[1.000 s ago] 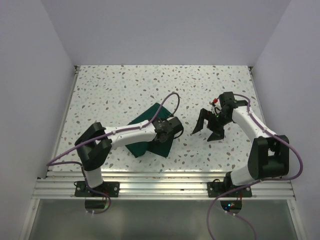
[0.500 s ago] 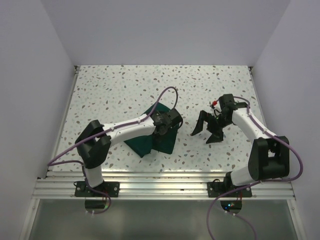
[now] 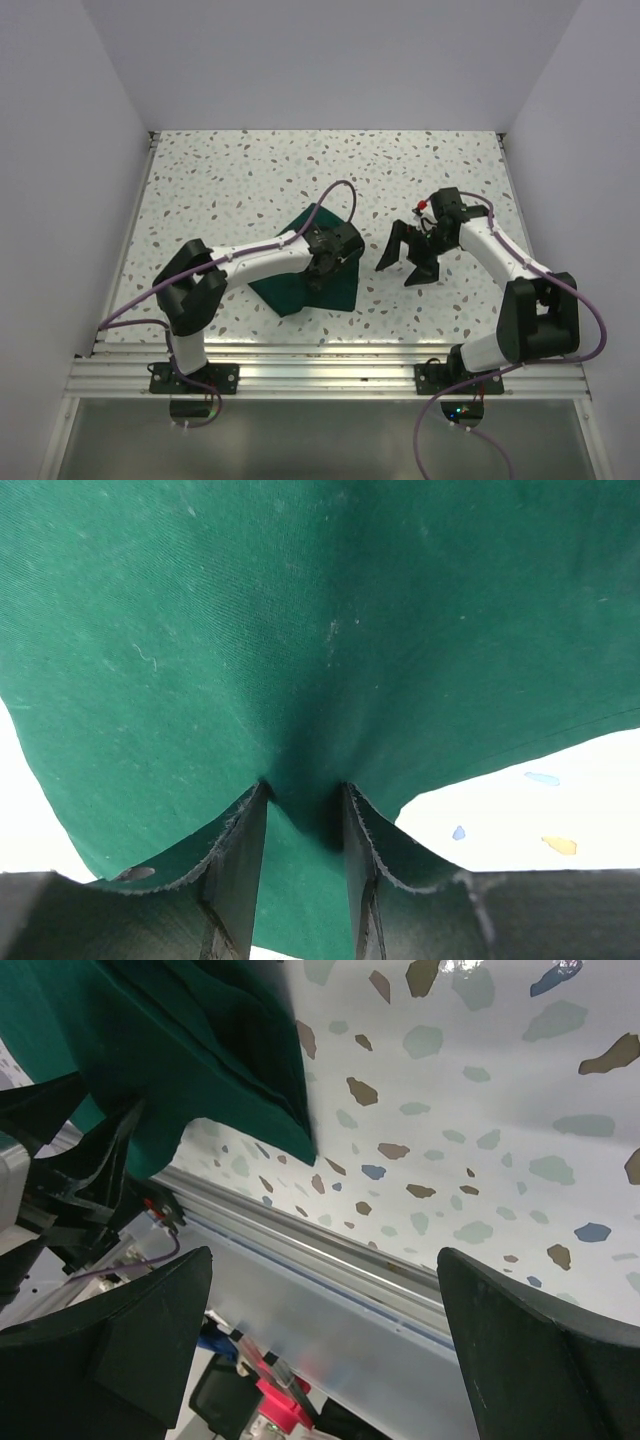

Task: Prepare the surgical pack

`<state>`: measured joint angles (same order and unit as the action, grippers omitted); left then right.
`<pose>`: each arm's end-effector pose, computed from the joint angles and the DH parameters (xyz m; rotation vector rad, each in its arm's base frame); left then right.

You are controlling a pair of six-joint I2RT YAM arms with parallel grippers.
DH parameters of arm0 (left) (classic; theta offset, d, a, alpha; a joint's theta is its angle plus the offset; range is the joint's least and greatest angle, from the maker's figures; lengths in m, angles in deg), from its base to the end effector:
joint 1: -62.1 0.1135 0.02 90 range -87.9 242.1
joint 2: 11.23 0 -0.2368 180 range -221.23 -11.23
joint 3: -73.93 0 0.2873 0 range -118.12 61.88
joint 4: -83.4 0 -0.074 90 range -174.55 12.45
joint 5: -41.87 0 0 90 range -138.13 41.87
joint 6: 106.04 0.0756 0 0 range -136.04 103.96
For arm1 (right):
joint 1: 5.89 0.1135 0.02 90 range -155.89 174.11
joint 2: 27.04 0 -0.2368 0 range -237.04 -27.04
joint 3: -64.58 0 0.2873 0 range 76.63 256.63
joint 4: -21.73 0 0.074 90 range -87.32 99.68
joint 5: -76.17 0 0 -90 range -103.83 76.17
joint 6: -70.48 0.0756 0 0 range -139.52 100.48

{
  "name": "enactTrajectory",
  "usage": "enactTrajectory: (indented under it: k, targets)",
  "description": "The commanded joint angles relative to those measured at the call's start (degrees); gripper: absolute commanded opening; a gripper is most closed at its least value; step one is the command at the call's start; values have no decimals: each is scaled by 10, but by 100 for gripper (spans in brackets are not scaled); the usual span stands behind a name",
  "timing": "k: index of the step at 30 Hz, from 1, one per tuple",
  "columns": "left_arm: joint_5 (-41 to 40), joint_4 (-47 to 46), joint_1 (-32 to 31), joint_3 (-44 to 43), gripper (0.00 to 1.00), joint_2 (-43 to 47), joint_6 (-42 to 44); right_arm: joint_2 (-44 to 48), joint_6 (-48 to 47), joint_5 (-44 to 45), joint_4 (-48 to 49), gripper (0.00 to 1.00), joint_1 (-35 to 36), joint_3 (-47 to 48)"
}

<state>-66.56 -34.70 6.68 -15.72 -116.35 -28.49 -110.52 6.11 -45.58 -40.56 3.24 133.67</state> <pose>0.2413 -0.3080 0.1233 0.9697 2.5995 0.2020 0.2931 0.0874 0.1428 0.3268 2.9375 0.9047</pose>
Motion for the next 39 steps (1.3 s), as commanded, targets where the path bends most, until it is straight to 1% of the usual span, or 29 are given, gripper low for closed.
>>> enactTrajectory:
  k: [1, 7, 10, 13, 14, 17, 22, 25, 26, 28, 29, 30, 31, 32, 34, 35, 39]
  targets:
    - [-4, -3, 0, 11, 40, 0, 1, 4, 9, -17, 14, 99, 4, 6]
    - [-6, 2, -5, 33, 39, 7, -1, 2, 9, -16, 12, 99, 6, 11]
    - [-12, 7, -5, 41, 36, 8, -3, 3, 10, -16, 15, 99, 7, 8]
    - [-18, 4, -5, 43, 26, 4, -3, 0, 12, -17, 17, 99, 8, 8]
    - [-19, 7, -5, 39, 15, 4, -4, -1, 12, -17, 15, 99, 9, 9]
    - [-25, 8, -6, 18, 0, 6, -8, -2, 11, -14, 12, 99, 12, 16]
    - [-32, 15, -5, -13, 0, -7, -10, 2, 25, -16, 17, 99, 26, 12]
    - [-37, 24, -5, -36, 0, -3, -17, 12, 55, -34, 42, 98, 42, -2]
    - [-36, 26, -5, -48, 0, -1, -20, 16, 64, -37, 49, 98, 58, -5]
    - [-30, 29, -4, -60, 0, 3, -21, 17, 102, -34, 79, 96, 77, -16]
    - [-21, 27, -3, -68, 0, 4, -18, 19, 121, -31, 94, 93, 91, -23]
    - [-17, 27, -3, -72, 0, 4, -17, 21, 170, -31, 115, 91, 98, -31]
    - [-11, 25, -3, -76, 0, 1, -15, 24, 198, -31, 164, 89, 102, -53]
    - [-3, 25, -3, -85, 0, -1, -14, 28, 249, -32, 188, 85, 112, -65]
    - [4, 27, -3, -94, 0, -5, -13, 30, 292, -24, 251, 78, 121, -90]
    - [10, 26, -3, -98, 0, -5, -13, 32, 323, 0, 265, 72, 128, -97]
    - [17, 25, -2, -94, 0, -4, -14, 29, 372, 18, 339, 62, 133, -132]
